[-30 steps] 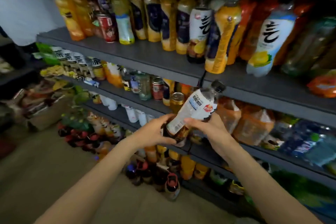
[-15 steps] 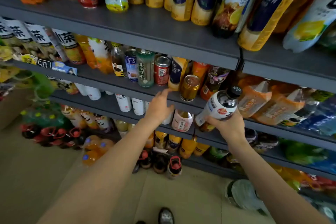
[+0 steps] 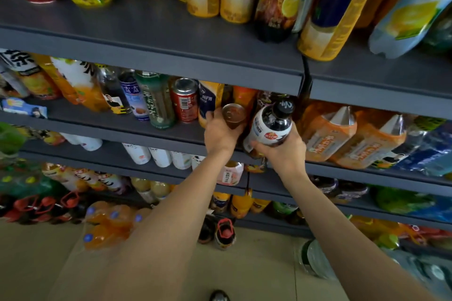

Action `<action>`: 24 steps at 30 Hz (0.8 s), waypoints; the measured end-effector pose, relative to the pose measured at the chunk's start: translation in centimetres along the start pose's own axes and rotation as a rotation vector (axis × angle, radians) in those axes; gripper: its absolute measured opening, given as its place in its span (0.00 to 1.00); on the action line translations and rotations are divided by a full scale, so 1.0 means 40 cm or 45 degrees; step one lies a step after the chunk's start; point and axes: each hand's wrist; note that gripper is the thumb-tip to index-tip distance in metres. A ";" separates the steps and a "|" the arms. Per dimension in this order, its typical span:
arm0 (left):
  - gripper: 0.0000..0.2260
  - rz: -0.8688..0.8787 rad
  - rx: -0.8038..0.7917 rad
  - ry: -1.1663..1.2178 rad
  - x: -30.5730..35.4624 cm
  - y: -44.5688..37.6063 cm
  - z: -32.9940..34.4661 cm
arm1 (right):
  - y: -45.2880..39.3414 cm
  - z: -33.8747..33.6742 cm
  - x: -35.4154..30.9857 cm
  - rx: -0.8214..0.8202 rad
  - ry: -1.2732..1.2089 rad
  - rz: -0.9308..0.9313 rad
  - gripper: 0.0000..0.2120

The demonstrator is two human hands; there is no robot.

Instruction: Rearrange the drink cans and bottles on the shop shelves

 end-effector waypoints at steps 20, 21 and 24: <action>0.32 0.067 -0.153 0.235 -0.164 -0.072 -0.384 | 0.042 0.180 -0.089 -0.065 0.147 0.171 0.27; 0.34 0.055 -0.220 0.253 -0.168 -0.076 -0.403 | 0.070 0.165 -0.093 -0.104 0.137 0.119 0.26; 0.34 0.057 -0.457 0.268 -0.159 -0.090 -0.481 | 0.139 0.129 -0.162 -0.490 -0.047 0.038 0.30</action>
Point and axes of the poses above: each hand's wrist, its own y-axis away from the middle knuckle, its own z-axis out of the palm, x = y × z, and after that the axes turned 14 degrees about x, right-handed
